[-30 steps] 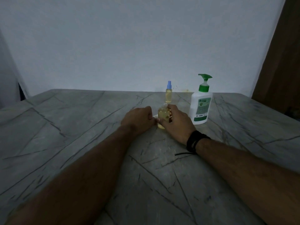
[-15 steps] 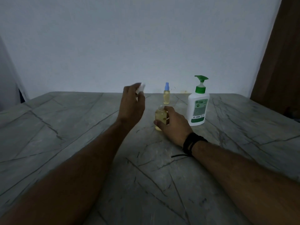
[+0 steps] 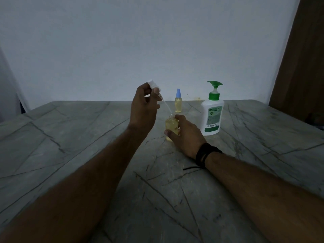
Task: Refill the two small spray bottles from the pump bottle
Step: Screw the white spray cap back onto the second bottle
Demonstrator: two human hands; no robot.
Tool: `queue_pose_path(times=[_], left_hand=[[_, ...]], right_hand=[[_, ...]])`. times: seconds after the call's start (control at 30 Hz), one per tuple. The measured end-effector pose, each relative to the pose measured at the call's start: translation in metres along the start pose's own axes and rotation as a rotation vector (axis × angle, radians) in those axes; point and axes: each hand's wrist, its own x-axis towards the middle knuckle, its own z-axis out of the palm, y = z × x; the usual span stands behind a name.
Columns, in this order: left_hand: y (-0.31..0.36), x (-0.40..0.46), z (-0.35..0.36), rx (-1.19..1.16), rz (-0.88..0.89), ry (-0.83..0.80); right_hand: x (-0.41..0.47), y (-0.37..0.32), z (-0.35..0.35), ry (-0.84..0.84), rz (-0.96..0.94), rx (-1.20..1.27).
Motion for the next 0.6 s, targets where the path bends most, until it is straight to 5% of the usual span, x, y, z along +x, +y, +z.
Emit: queue_pose_path(times=[0.6], left_hand=[[-0.019, -0.02, 0.01, 0.345, 0.009, -0.249]], right_hand=[[-0.005, -0.003, -0.005, 0.009, 0.012, 0.065]])
